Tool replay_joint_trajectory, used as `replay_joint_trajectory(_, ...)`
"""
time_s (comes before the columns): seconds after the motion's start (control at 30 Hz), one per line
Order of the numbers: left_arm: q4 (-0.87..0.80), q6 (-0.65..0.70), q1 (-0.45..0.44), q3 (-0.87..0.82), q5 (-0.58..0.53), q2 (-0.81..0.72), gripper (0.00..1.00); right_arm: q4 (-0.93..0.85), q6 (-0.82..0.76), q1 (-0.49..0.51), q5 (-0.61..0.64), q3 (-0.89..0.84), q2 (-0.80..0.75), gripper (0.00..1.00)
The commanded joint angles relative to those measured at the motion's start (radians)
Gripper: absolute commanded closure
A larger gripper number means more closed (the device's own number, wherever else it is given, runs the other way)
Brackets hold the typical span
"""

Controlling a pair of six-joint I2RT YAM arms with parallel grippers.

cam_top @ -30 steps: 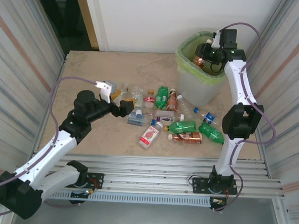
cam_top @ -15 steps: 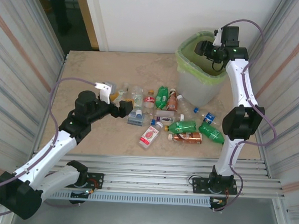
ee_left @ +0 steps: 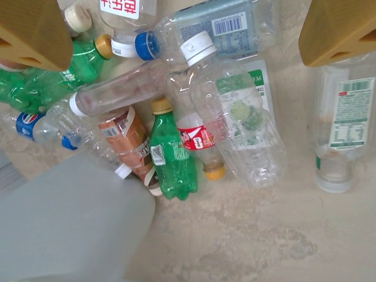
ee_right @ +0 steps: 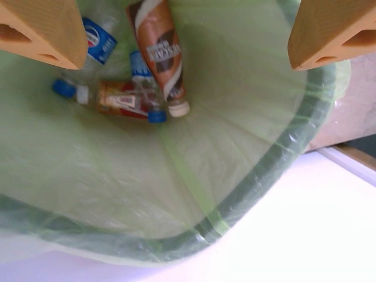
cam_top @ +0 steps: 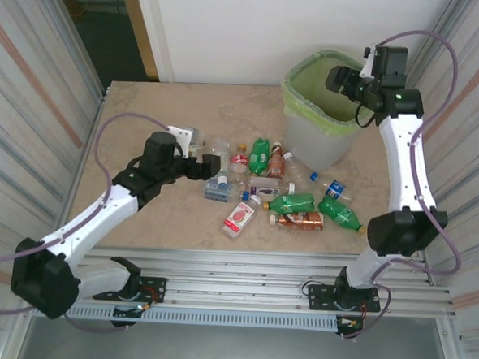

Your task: Put the plastic bottles in the bin

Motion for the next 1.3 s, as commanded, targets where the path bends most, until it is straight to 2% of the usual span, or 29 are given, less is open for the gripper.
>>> replay_joint_trajectory(0.0,-0.093,-0.006,-0.046,0.092,-0.125,0.07,0.01,0.019,0.001,0.002,0.093,-0.1,-0.1,0.11)
replay_joint_trajectory(0.17,-0.199,-0.033,-0.108,0.215,-0.275,0.229,0.01,0.05,0.013,0.004,0.147,-0.236,-0.236,0.06)
replay_joint_trajectory(0.43,-0.247,-0.095,-0.121,0.325,-0.364,0.423,0.04,0.049,0.017,0.003,0.179,-0.348,-0.369,0.02)
replay_joint_trajectory(0.77,-0.248,-0.087,-0.122,0.434,-0.342,0.589,0.06,0.069,0.026,0.004,0.161,-0.394,-0.392,0.0)
replay_joint_trajectory(0.97,-0.272,-0.09,-0.121,0.476,-0.363,0.659,0.11,0.088,0.036,0.006,0.141,-0.412,-0.378,0.01)
replay_joint_trajectory(1.27,-0.291,-0.099,-0.12,0.491,-0.369,0.71,0.16,0.097,0.039,0.009,0.125,-0.42,-0.349,0.02)
